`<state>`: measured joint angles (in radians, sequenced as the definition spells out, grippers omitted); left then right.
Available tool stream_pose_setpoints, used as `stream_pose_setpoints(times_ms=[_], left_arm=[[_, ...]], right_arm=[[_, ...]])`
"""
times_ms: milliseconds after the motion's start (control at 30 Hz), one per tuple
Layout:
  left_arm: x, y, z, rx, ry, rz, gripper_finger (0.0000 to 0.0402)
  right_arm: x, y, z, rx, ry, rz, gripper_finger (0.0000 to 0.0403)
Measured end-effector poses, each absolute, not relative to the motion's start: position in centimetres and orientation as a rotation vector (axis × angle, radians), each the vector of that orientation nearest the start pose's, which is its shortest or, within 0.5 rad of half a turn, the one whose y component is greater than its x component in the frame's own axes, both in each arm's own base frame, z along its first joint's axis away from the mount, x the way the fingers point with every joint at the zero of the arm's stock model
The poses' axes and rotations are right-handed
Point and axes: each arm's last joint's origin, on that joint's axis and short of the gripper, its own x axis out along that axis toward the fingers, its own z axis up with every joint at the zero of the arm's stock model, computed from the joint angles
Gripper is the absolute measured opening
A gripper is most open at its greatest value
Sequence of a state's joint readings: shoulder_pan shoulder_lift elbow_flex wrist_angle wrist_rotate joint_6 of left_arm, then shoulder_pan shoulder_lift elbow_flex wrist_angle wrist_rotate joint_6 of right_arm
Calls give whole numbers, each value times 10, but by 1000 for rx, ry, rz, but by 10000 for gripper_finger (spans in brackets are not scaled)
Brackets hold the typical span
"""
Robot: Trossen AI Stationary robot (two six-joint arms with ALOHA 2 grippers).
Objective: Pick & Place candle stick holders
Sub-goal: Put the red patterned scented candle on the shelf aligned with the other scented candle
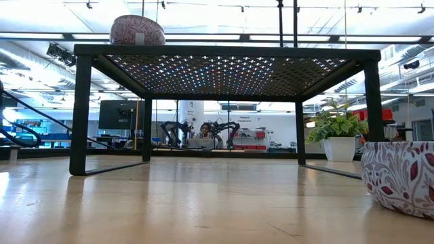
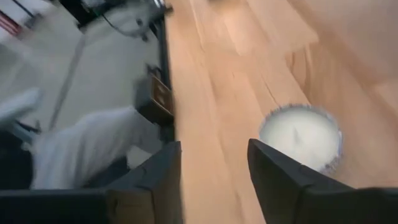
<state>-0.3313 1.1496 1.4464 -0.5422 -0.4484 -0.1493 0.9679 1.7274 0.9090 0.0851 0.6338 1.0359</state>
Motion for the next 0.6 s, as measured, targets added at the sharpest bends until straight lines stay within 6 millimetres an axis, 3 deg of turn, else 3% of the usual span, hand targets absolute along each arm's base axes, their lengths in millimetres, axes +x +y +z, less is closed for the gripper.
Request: stream_pose_setpoints(times_ms=[233,600], left_arm=[[212,-60,449,-79,231,138,48],[212,-60,449,-86,230,138,48]], right_arm=[[216,261,151,476,719,0,151],[222,249,145,530,776,-92,127]])
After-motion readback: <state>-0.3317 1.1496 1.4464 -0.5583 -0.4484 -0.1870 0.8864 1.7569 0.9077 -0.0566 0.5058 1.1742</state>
